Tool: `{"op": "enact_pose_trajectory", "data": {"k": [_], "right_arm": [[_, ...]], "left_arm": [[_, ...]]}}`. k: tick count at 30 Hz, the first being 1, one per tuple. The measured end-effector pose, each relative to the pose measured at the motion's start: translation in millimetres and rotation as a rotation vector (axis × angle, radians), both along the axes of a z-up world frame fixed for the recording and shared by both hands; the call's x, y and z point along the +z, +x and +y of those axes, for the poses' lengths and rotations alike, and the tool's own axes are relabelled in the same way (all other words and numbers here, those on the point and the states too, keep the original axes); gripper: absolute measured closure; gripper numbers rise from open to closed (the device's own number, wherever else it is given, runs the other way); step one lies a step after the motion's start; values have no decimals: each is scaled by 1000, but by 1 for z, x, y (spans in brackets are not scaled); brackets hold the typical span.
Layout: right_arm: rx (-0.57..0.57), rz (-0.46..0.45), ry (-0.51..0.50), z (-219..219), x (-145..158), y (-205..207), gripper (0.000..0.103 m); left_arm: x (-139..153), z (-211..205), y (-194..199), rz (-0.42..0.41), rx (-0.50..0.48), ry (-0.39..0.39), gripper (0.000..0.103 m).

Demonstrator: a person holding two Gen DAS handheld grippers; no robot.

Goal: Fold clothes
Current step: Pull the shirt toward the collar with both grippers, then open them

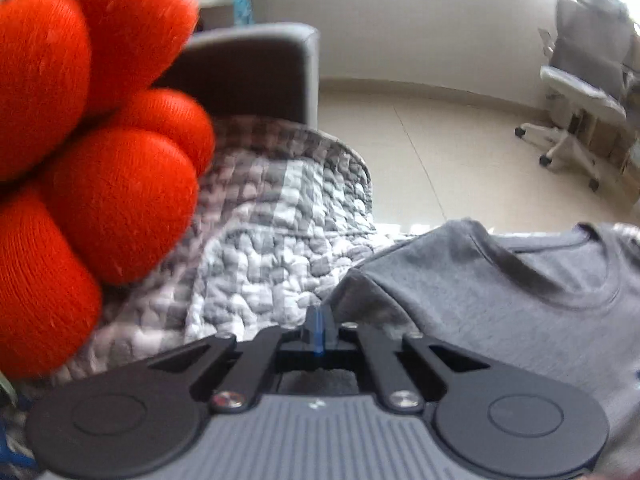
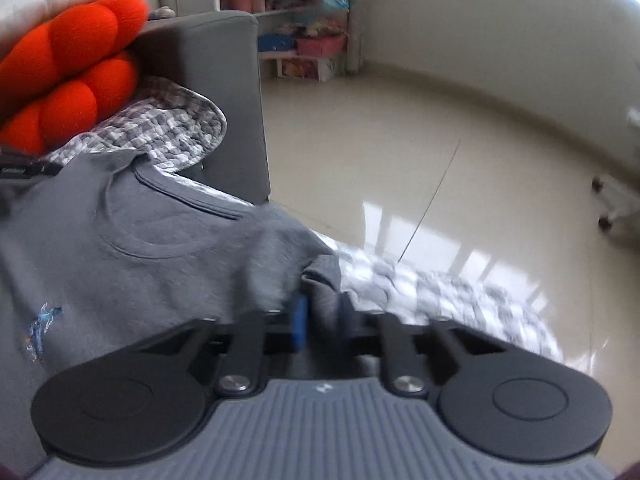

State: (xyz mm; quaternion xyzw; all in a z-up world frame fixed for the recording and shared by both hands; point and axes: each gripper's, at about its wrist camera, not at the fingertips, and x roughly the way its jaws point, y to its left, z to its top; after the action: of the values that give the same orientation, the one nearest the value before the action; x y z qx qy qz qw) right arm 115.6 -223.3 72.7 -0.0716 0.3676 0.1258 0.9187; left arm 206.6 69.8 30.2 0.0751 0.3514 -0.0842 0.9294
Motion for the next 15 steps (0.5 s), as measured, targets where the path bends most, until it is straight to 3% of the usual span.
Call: {"op": "enact_pose_trajectory", "data": {"k": [3, 8, 13, 14, 15], "right_arm": [[-40, -71, -112, 8, 9, -3, 95], [-90, -180, -195, 11, 27, -5, 97], [-60, -133, -231, 12, 12, -3, 97], [-55, -118, -218, 10, 9, -2, 95], [-60, -113, -179, 7, 9, -1, 93]], "left_arm": [[13, -3, -6, -80, 10, -1, 103], [34, -10, 9, -140, 66, 17, 103], [28, -16, 12, -67, -25, -35, 99], [25, -12, 13, -48, -20, -44, 89], [23, -8, 15, -26, -17, -64, 70]]}}
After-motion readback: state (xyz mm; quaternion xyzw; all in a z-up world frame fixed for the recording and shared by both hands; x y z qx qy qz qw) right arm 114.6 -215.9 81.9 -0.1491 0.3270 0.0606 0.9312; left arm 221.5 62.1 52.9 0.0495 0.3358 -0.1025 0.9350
